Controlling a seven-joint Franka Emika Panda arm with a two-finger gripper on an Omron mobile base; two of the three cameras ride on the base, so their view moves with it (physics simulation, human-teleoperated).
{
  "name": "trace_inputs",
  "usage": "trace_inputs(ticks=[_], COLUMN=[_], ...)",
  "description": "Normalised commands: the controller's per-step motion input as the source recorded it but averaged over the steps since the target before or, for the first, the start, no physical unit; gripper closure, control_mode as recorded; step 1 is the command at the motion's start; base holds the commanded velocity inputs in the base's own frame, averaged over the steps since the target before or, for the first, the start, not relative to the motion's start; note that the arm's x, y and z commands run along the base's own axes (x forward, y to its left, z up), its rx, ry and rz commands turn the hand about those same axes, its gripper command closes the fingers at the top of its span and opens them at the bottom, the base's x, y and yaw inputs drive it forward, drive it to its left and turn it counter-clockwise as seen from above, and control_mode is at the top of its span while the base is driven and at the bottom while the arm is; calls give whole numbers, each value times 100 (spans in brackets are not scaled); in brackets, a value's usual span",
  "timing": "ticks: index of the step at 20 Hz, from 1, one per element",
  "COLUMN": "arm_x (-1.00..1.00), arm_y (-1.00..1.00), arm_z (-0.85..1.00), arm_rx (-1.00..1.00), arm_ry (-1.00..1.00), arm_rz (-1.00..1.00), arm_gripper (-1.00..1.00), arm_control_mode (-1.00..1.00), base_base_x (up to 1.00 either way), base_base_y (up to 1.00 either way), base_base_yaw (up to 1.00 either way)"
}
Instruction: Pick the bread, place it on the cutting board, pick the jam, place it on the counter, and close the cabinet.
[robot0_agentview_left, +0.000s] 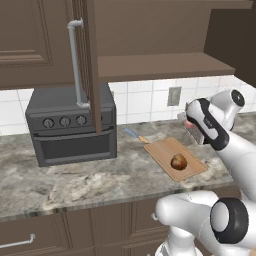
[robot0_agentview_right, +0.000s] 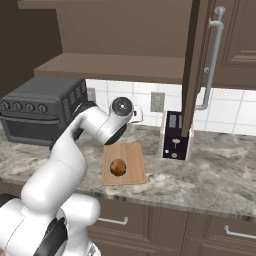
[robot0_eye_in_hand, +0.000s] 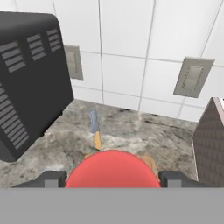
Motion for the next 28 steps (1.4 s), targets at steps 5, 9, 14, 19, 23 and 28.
trace_inputs(ticks=[5,9,14,19,23,28], arm_x=[0,0,0,0,0,0], arm_y=[-40,-38,-36,-31,-29,-30], arm_z=[-28,-30,-30,-30,-36,-32], arm_rx=[0,0,0,0,0,0], arm_ry=[0,0,0,0,0,0], arm_rz=[0,0,0,0,0,0], arm_gripper=[100,100,100,100,100,100], arm_control_mode=[-100,-100,-100,-100,-100,-100], base_base_x=[0,0,0,0,0,0], base_base_y=[0,0,0,0,0,0], base_base_yaw=[0,0,0,0,0,0])
